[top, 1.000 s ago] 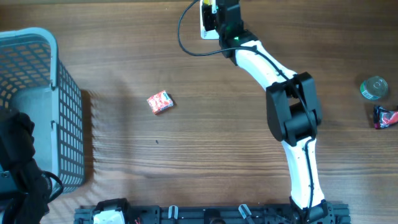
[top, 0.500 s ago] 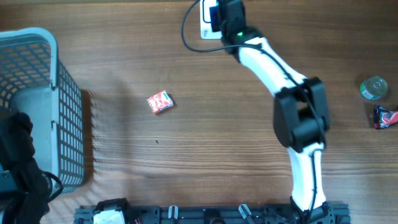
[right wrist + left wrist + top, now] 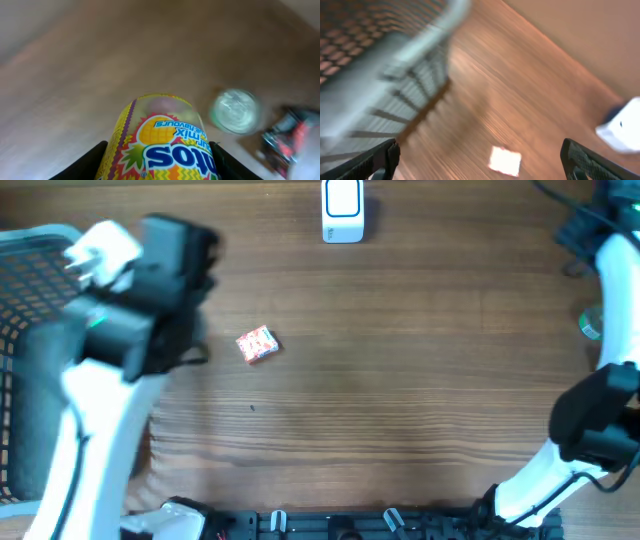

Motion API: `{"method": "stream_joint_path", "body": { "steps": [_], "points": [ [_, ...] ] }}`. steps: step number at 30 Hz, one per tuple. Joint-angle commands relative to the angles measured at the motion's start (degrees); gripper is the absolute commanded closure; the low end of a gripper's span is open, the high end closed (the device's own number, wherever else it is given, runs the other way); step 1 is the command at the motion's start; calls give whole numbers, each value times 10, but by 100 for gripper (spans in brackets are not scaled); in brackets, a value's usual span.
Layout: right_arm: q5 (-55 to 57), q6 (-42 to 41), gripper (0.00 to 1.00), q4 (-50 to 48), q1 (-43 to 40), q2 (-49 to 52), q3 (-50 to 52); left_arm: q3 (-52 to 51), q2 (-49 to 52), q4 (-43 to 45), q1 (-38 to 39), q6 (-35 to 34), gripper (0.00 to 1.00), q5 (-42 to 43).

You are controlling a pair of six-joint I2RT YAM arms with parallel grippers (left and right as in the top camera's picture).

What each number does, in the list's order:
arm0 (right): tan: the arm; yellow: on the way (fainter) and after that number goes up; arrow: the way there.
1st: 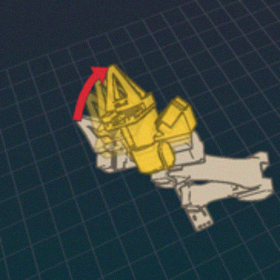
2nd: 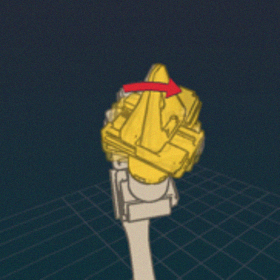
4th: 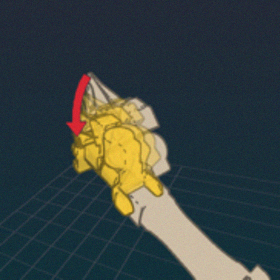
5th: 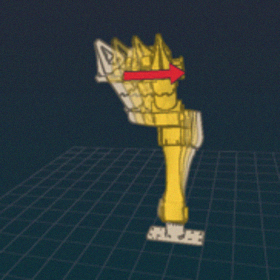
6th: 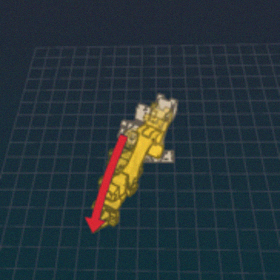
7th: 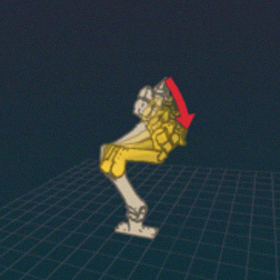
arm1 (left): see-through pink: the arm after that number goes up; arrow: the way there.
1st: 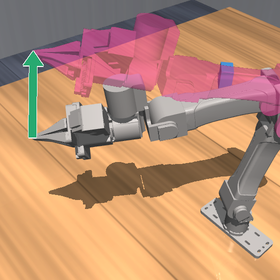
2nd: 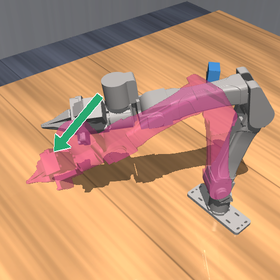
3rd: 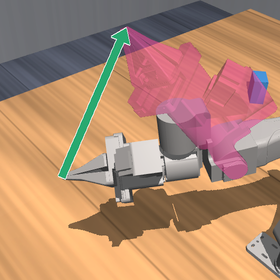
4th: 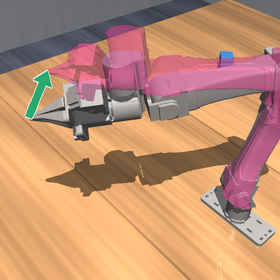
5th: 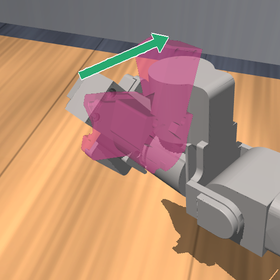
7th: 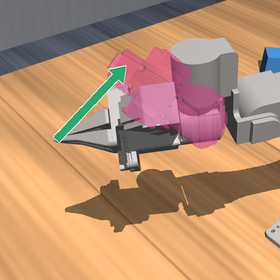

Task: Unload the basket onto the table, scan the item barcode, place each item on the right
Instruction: 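Carry the Mentos bottle to the right edge and set it down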

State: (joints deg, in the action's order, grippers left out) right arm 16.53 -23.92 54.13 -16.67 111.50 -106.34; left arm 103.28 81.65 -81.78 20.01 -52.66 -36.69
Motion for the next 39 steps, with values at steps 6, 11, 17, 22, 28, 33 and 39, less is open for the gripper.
{"method": "stream_joint_path", "body": {
  "steps": [6, 11, 17, 22, 28, 33, 39],
  "points": [
    [-111, -20, 65, -4, -62, 38, 167, -3, 105, 32, 86, -1, 0, 9],
    [-97, -47, 65, -71, -66, 38, 248, -3, 106, 25, 86, -1, 0, 9],
    [4, -46, 49, -84, -98, 38, 252, -3, 109, 32, 86, 23, 0, 31],
    [-76, 8, 0, -104, -142, 38, 252, -3, 125, 99, 77, 169, 0, 131],
    [-91, 33, 0, -52, -105, 25, 200, -3, 122, 98, 21, 169, 0, 131],
    [-80, 80, 0, -36, -22, -39, 181, -3, 85, 101, 25, 169, 0, 104],
    [-28, 104, 0, 28, 136, -101, 181, -3, -7, 101, 27, 168, 0, 58]
  ]
}}
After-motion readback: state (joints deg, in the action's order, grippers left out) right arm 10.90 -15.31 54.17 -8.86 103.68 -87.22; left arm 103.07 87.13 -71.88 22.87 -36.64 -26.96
